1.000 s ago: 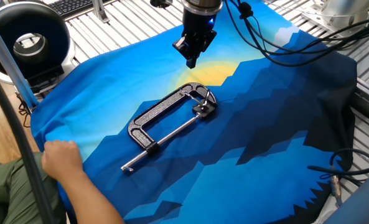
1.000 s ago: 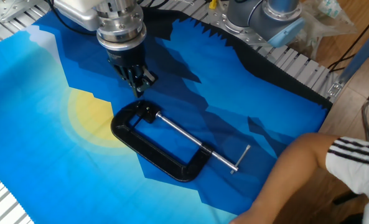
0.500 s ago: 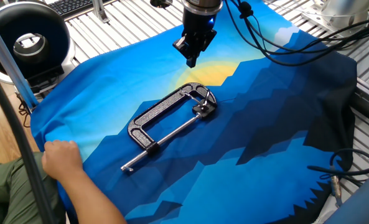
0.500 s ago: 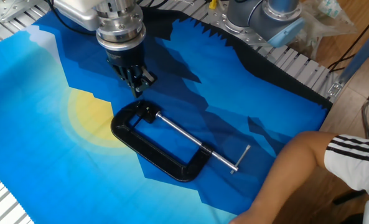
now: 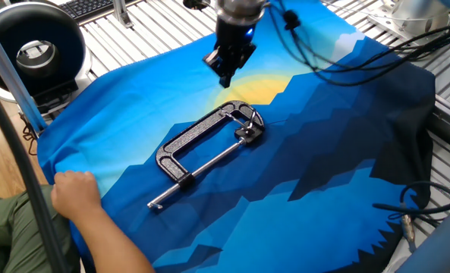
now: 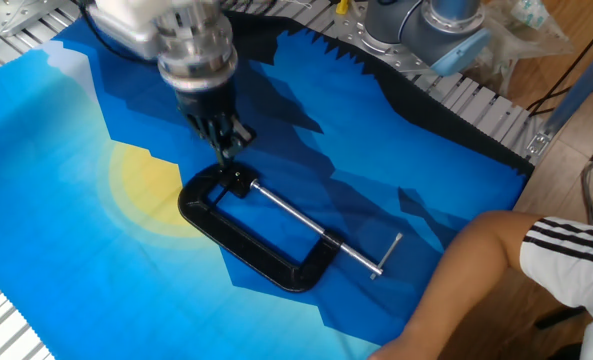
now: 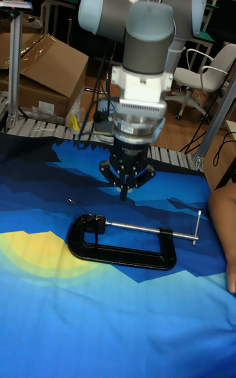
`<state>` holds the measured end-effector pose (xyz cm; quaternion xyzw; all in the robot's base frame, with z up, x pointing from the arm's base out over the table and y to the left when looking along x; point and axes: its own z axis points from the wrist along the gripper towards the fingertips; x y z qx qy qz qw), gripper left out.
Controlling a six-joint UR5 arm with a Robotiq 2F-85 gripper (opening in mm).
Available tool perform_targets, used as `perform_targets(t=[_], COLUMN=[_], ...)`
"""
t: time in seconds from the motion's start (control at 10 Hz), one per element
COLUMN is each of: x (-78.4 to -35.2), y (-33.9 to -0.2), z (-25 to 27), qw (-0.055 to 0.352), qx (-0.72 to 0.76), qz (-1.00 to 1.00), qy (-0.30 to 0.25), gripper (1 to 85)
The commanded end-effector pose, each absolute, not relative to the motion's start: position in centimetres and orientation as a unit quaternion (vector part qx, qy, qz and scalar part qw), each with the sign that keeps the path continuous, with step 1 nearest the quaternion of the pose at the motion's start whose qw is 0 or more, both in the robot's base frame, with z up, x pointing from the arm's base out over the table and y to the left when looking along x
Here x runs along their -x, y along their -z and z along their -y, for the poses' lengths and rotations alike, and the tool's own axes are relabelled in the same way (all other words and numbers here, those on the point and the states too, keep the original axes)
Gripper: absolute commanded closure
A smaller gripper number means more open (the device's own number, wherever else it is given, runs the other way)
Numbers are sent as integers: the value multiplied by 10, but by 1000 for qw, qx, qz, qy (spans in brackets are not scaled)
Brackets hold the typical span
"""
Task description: Turn the hands of a clock
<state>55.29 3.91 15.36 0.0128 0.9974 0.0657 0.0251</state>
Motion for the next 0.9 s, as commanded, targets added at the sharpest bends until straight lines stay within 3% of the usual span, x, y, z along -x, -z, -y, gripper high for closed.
perform_targets(t=[0.0, 0.4, 0.8], x=[-569, -582, -580], y=[-114, -67, -57], z=[-56, -55, -46], qw=[35, 54, 52], qx=[-15, 0, 9], qz=[-997, -996, -998], qy=[-67, -65, -47], gripper=[843, 843, 843])
